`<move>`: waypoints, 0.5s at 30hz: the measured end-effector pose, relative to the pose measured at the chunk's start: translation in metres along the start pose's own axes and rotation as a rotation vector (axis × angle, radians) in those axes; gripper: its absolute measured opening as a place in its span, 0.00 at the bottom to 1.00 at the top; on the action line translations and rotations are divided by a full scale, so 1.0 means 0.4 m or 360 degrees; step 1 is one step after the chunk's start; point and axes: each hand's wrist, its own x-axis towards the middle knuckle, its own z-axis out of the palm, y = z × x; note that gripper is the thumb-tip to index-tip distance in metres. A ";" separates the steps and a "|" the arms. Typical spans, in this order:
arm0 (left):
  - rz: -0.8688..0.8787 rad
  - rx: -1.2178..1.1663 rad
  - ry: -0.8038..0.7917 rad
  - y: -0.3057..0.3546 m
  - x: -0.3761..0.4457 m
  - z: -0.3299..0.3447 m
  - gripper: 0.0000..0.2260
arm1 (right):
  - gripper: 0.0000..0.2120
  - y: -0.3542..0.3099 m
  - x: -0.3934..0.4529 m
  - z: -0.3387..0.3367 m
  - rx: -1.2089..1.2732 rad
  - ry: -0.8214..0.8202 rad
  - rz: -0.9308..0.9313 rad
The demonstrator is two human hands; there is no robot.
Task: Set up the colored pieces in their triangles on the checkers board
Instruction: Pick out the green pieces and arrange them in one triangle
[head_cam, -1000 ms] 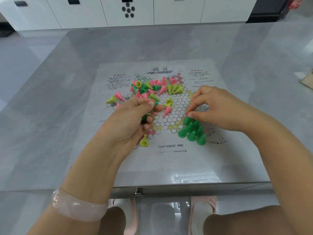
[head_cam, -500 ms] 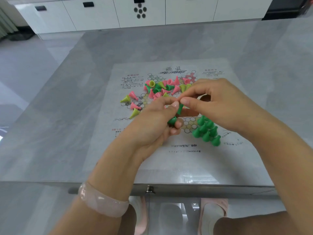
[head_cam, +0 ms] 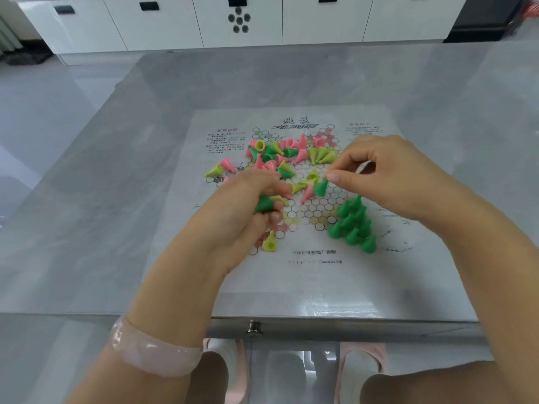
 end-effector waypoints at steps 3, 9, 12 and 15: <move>-0.0022 -0.0289 0.0016 0.017 0.000 -0.022 0.12 | 0.04 0.019 -0.006 0.003 -0.0309 -0.0101 0.0024; 0.0015 -0.0399 0.0097 0.019 0.000 -0.017 0.19 | 0.06 0.022 -0.008 0.025 -0.0510 -0.0263 0.0005; 0.0016 -0.0452 0.0138 0.015 0.002 -0.010 0.16 | 0.06 0.025 -0.006 0.026 -0.0555 -0.0273 -0.0001; 0.0017 -0.0494 0.0149 0.014 0.004 -0.010 0.12 | 0.05 0.027 -0.008 0.024 -0.0578 -0.0286 -0.0008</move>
